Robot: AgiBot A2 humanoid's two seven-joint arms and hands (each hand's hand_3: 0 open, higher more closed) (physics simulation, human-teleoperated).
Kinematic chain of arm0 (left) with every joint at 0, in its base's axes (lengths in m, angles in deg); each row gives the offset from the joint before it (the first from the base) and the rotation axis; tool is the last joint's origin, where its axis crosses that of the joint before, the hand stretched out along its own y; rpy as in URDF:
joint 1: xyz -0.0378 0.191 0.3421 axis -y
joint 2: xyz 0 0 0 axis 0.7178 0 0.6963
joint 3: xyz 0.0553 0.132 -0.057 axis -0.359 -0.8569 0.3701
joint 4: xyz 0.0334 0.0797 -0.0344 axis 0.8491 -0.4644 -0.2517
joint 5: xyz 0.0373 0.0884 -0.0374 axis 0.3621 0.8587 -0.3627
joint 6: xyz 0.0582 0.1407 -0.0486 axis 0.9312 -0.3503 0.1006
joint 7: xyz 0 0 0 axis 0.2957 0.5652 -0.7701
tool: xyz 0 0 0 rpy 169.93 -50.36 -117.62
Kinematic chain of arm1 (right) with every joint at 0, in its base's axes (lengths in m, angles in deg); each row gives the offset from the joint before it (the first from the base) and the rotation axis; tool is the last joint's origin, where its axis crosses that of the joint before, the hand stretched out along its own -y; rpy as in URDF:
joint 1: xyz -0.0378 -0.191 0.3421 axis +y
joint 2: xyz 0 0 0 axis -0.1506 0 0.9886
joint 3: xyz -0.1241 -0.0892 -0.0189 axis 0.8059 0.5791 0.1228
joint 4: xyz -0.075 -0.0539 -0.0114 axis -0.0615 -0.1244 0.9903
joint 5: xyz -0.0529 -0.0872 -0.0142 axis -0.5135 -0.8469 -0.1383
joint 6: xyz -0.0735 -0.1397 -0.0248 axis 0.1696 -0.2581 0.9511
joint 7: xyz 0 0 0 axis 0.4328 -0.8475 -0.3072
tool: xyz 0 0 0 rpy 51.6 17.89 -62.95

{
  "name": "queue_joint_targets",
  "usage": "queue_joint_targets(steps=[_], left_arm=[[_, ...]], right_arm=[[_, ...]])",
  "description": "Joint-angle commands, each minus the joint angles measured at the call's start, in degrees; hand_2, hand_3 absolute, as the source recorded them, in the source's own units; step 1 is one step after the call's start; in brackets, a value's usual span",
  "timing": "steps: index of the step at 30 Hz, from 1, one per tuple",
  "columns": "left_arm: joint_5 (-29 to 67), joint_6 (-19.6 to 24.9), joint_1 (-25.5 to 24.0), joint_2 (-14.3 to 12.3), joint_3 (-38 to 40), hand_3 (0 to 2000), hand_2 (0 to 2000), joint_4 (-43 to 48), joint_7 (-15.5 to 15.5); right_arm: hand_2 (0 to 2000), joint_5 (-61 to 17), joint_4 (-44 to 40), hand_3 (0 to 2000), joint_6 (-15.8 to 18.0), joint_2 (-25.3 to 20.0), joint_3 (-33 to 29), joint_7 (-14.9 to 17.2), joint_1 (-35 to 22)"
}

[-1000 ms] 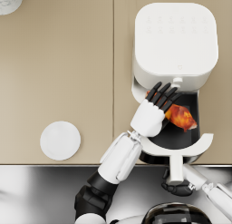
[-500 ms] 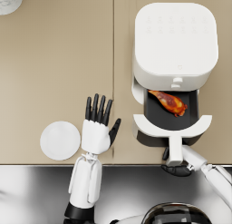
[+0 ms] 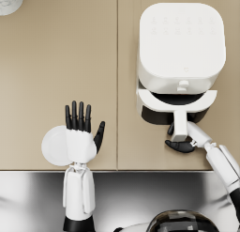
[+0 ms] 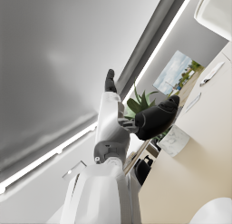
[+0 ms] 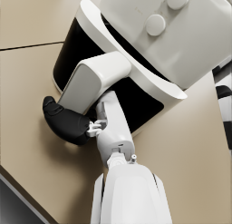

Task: Pick up the drumstick and place it into the air fryer

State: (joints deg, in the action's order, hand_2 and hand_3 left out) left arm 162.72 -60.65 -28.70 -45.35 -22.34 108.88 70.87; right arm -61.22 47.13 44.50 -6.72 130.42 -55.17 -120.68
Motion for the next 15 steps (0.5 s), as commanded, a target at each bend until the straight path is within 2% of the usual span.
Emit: queue_joint_targets(steps=[1, 2, 4, 5, 6, 7, 9, 10, 11, 12, 13, 14, 15], left_arm=[[0.0, 0.0, 0.7, 0.1, 1.7, 0, 0, 0.7, 0.0], [0.0, 0.0, 0.5, 0.1, 1.9, 0, 0, 0.6, 0.0], [0.0, 0.0, 0.6, 0.1, 1.9, 0, 0, 0.6, 0.0], [0.0, 0.0, 0.7, 0.1, 2.1, 0, 0, 0.3, 0.0], [0.0, 0.0, 0.7, 0.2, 2.3, 0, 0, 0.2, 0.0], [0.0, 0.0, 0.0, 0.1, 1.8, 0, 0, 0.2, 0.0], [0.0, 0.0, 0.0, 0.1, 2.1, 0, 0, 0.0, 0.0], [0.0, 0.0, 0.6, 0.2, 2.6, 0, 0, -0.3, 0.0], [0.0, 0.0, -0.1, 0.1, 2.3, 0, 0, -0.3, 0.0], [0.0, 0.0, 0.8, 0.3, 2.4, 0, 0, -0.9, 0.0], [0.0, 0.0, 0.0, 0.2, 2.4, 0, 0, -0.5, 0.0], [0.0, 0.0, 0.0, 0.2, 2.4, 0, 0, -0.7, 0.0], [0.0, 0.0, 0.0, 0.2, 2.4, 0, 0, -0.8, 0.0]], right_arm=[[2000, 0.0, -6.4, 2000, 0.0, -25.3, -24.2, -0.1, 3.8], [2000, -0.1, -7.4, 2000, 1.3, -14.2, -1.9, 0.4, -5.2], [2000, 0.0, -10.6, 2000, 3.5, -14.8, -0.2, 0.3, -7.6], [2000, 0.0, -12.4, 2000, 3.4, -15.1, 0.7, 0.2, -9.0], [2000, 0.0, -13.3, 2000, 3.1, -27.6, -26.1, 0.1, -0.5], [2000, -0.1, -13.7, 2000, 4.1, -17.1, -2.9, 0.8, -8.2], [2000, 0.0, -14.1, 2000, 5.3, -16.2, 0.5, 0.3, -9.4], [2000, 0.0, -14.5, 2000, 5.0, -28.0, -25.7, 0.4, -0.8], [2000, -0.1, -14.8, 2000, 5.5, -17.5, -1.8, 1.0, -8.4], [2000, 0.0, -14.2, 2000, 6.3, -16.8, -0.2, 0.4, -8.9], [2000, 0.0, -14.3, 2000, 6.1, -27.9, -25.5, 0.5, -0.5], [2000, -0.1, -15.8, 2000, 6.6, -12.0, -12.3, 0.9, -3.5], [2000, -0.1, -16.1, 2000, 7.8, -13.8, -16.4, 0.9, -1.9]])
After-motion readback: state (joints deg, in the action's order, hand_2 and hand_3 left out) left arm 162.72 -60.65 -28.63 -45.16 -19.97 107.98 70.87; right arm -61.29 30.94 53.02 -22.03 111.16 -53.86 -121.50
